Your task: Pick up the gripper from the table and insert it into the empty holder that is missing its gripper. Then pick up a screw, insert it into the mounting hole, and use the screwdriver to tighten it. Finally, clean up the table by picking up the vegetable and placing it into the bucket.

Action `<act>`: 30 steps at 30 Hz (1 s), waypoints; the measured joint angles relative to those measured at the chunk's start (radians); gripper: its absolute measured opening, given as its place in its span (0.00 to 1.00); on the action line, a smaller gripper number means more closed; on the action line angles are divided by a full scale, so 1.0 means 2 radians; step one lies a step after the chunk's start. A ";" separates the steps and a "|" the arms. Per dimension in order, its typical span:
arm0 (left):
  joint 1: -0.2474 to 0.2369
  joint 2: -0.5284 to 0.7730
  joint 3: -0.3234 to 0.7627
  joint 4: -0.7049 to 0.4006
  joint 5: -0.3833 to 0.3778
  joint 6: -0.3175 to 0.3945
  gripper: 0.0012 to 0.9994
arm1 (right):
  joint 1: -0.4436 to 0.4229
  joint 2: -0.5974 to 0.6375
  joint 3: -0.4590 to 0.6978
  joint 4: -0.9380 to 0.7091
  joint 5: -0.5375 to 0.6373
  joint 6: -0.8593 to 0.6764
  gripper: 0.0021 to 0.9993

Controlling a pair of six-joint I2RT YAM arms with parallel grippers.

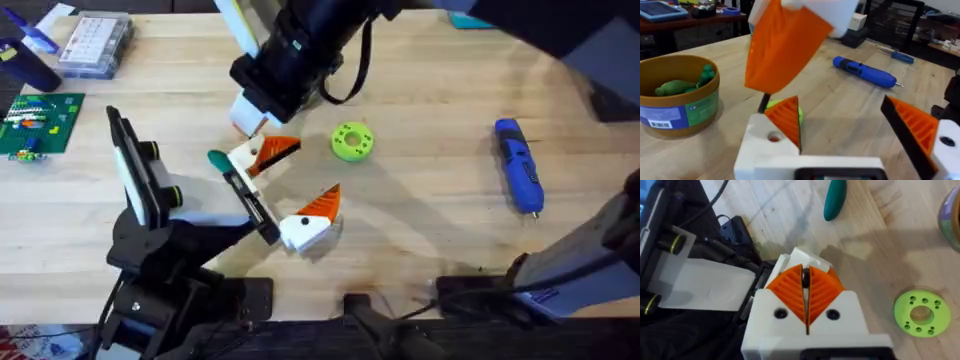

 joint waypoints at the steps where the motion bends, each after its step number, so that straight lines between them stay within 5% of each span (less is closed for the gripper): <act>1: 0.000 0.000 0.000 0.000 0.000 0.000 0.99 | 0.000 0.000 0.000 -0.002 0.001 0.000 0.00; 14: 0.000 0.000 0.000 0.000 0.000 0.000 0.99 | 0.044 0.000 0.000 -0.018 0.078 -0.003 0.00; 30: 0.000 0.000 0.000 0.000 0.000 0.000 0.99 | 0.047 0.000 0.000 -0.019 0.100 -0.004 0.00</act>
